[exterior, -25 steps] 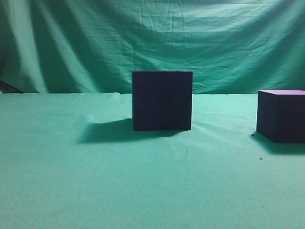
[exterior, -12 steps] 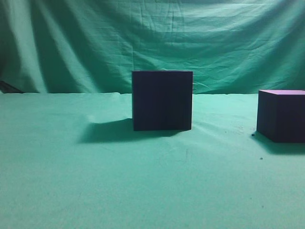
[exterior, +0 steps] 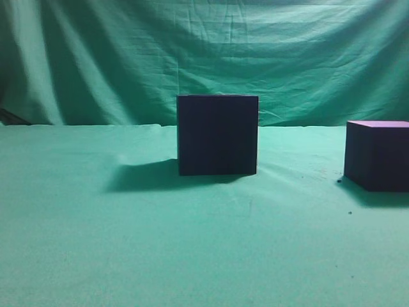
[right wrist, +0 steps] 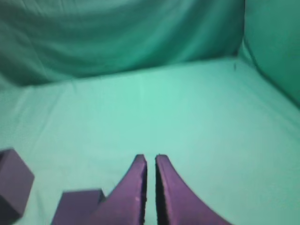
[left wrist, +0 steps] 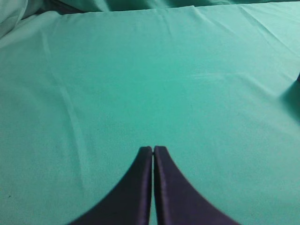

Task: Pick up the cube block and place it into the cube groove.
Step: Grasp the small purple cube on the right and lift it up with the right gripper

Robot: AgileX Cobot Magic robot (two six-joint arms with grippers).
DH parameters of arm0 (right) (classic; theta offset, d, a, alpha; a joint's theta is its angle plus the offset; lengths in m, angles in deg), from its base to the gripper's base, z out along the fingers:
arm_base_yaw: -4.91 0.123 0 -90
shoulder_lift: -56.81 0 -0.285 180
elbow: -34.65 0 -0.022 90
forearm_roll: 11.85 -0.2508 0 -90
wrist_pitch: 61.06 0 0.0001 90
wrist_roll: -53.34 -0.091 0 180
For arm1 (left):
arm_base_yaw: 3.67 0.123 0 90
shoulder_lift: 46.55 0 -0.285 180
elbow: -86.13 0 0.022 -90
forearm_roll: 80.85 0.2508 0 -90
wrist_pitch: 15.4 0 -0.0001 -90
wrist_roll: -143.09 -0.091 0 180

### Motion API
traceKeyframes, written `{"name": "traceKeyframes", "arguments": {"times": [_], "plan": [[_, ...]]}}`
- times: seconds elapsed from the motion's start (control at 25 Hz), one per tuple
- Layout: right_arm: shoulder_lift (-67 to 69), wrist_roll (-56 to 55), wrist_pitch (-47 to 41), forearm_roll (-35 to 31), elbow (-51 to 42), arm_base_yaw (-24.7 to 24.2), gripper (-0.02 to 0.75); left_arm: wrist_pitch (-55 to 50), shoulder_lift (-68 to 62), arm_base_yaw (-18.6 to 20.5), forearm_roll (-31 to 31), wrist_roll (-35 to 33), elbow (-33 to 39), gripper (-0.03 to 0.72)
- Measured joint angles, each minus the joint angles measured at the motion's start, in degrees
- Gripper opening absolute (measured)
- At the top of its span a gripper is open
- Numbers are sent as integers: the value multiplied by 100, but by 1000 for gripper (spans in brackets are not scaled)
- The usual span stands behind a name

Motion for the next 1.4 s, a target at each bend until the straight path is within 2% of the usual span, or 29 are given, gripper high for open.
{"name": "traceKeyframes", "arguments": {"times": [0.24,0.36,0.52,0.56,0.72,1.04,1.08,1.12,1.2,1.28,1.4], "plan": [[1181,138,-959,-438,604,0,49,0,0,0,0,0,0,0],[1721,1109,-1625,-881,1059,58,49,0,0,0,0,0,0,0],[2651,1977,-2732,-1134,1851,553,49,0,0,0,0,0,0,0],[2946,2028,-3045,-1134,2061,717,0,0,0,0,0,0,0,0],[4078,1818,-3834,-991,2828,1277,0,0,0,0,0,0,0,0],[5833,1523,-3949,-852,3950,2074,0,0,0,0,0,0,0,0],[6020,1523,-3938,-838,4039,2129,49,0,0,0,0,0,0,0],[6169,1523,-3938,-838,4111,2158,49,0,0,0,0,0,0,0],[6471,1486,-3914,-830,4250,2190,148,0,0,0,0,0,0,0],[6752,1397,-3875,-830,4331,2190,269,0,0,0,0,0,0,0],[7065,920,-3702,-729,4378,2190,504,0,0,0,0,0,0,0]]}}
